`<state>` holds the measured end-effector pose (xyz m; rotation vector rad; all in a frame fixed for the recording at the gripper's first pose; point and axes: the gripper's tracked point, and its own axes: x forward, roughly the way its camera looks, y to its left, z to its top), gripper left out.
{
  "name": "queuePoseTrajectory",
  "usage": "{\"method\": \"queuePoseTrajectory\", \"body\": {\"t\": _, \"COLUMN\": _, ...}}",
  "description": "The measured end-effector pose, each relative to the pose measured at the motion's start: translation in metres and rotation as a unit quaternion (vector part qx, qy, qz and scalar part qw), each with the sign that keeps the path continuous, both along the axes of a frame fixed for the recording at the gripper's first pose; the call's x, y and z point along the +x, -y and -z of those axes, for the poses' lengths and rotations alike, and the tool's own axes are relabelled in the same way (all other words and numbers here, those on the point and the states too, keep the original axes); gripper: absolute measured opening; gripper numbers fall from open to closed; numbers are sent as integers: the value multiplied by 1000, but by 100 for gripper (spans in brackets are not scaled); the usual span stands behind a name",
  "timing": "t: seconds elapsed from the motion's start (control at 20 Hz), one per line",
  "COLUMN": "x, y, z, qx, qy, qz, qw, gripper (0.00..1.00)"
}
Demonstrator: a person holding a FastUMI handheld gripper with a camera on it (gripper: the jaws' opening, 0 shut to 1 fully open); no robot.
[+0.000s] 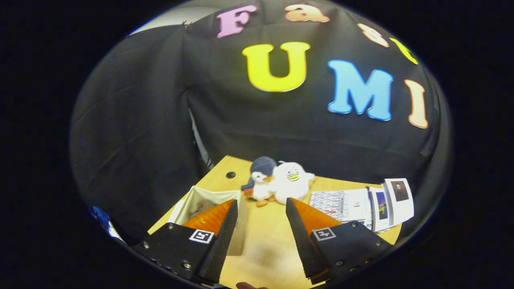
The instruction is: Open the storage box then place both shoes into the box .Put the left shoe in first, then the right shoe, with the right side of both shoes facing outward in a uniform manner.
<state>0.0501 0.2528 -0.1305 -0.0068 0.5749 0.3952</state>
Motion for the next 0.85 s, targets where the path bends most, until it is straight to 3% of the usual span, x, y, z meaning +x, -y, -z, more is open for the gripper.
{"method": "queuePoseTrajectory", "body": {"t": 0.25, "x": -10, "y": 82, "z": -57, "qx": 8, "qy": 153, "qz": 118, "qw": 981, "gripper": 74}}
{"method": "queuePoseTrajectory", "body": {"t": 0.4, "x": -27, "y": 104, "z": -71, "qx": 1, "qy": 192, "qz": 142, "qw": 971, "gripper": 75}}
{"method": "queuePoseTrajectory", "body": {"t": 0.85, "x": -50, "y": 143, "z": -91, "qx": 1, "qy": 212, "qz": 192, "qw": 958, "gripper": 76}}
